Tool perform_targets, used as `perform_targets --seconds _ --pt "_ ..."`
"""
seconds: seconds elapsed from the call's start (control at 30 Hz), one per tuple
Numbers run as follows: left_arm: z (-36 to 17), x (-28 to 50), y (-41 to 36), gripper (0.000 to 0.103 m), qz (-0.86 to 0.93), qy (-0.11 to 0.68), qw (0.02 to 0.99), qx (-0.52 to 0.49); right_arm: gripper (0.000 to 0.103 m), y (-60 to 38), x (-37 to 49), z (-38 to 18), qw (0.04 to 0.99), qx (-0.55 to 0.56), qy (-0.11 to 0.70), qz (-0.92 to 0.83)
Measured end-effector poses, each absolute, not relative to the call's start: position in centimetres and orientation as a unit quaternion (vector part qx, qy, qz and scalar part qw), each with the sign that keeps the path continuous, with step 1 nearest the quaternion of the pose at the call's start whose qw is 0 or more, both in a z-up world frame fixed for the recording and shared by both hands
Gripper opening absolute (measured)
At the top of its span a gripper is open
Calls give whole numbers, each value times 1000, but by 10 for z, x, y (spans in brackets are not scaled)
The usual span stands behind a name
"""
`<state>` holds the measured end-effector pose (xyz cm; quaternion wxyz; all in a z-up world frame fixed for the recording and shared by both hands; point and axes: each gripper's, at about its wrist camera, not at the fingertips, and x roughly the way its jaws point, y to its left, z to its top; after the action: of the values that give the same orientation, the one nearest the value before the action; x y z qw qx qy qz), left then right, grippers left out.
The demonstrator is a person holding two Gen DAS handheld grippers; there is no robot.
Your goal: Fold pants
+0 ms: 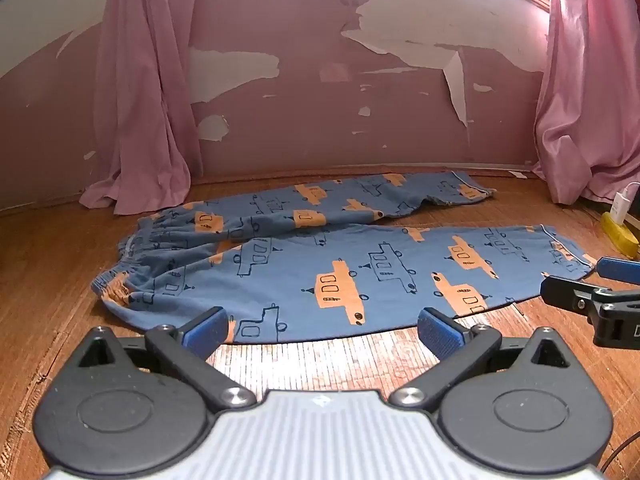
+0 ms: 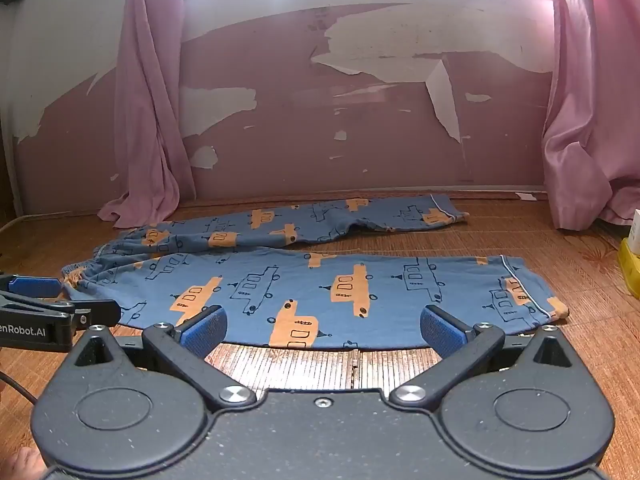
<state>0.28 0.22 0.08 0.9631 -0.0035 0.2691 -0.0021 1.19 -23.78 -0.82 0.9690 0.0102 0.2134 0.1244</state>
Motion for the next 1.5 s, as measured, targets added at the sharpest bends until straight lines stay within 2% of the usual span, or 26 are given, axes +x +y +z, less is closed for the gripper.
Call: perform_targets --seconds 1.5 --pt "1 -2 0 103 0 265 964 3 102 -237 13 -11 969 10 216 123"
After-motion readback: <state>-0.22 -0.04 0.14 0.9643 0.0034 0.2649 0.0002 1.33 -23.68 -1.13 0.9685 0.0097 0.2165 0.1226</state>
